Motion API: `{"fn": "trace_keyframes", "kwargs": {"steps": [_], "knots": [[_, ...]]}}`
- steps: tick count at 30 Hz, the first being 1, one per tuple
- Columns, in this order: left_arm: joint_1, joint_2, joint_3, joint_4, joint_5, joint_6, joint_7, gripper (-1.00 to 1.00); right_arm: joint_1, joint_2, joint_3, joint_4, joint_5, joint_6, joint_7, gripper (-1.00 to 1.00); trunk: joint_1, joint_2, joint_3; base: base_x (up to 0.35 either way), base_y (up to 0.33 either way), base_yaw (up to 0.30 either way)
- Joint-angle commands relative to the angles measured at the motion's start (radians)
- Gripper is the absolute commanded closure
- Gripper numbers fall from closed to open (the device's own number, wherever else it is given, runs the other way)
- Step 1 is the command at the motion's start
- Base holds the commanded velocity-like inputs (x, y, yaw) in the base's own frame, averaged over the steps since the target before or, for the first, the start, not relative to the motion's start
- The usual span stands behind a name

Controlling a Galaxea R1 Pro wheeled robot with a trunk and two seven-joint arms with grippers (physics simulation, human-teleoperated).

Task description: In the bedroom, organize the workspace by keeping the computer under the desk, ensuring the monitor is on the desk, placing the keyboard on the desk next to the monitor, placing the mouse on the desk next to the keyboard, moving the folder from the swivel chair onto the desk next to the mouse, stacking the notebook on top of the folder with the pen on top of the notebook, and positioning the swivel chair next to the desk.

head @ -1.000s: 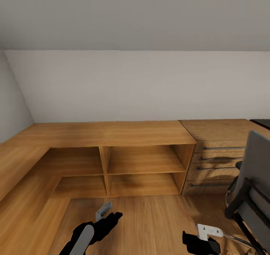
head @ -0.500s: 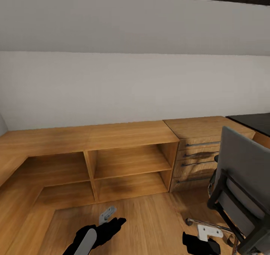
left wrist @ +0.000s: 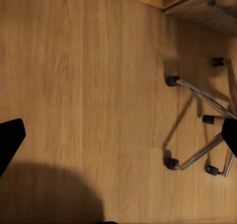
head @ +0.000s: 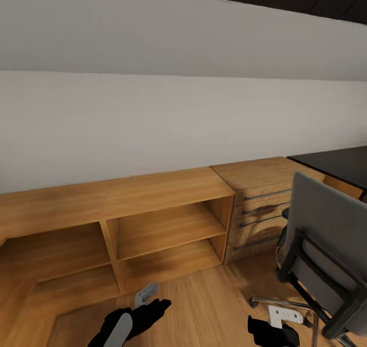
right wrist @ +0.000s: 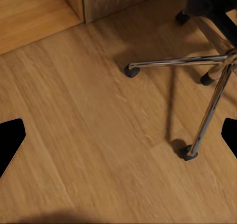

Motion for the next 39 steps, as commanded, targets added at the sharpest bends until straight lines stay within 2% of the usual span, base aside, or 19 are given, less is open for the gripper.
{"fn": "trace_keyframes", "kwargs": {"steps": [1,16,29,39], "knots": [[0.0,0.0,-0.002,-0.001,0.01,0.002,0.009,-1.0,0.0,-0.001,0.002,-0.002,-0.007,0.002,-0.008,-1.0,0.0,0.0,0.0,0.225,0.232,-0.264],[0.0,-0.001,-0.002,-0.001,0.001,0.001,0.008,-1.0,-0.001,-0.001,0.002,-0.001,-0.009,0.003,-0.009,-1.0,0.0,0.0,0.014,0.231,0.144,-0.266],[0.0,0.0,0.0,0.014,-0.005,0.001,0.008,-1.0,-0.001,-0.001,0.004,0.047,-0.009,0.003,-0.007,-1.0,0.0,0.0,0.025,0.017,0.01,-0.27],[0.0,-0.003,-0.002,0.018,-0.005,0.001,0.007,-1.0,-0.001,-0.001,0.003,0.057,-0.011,0.004,-0.007,-1.0,0.0,0.0,0.031,-0.05,0.175,-0.276]]}}
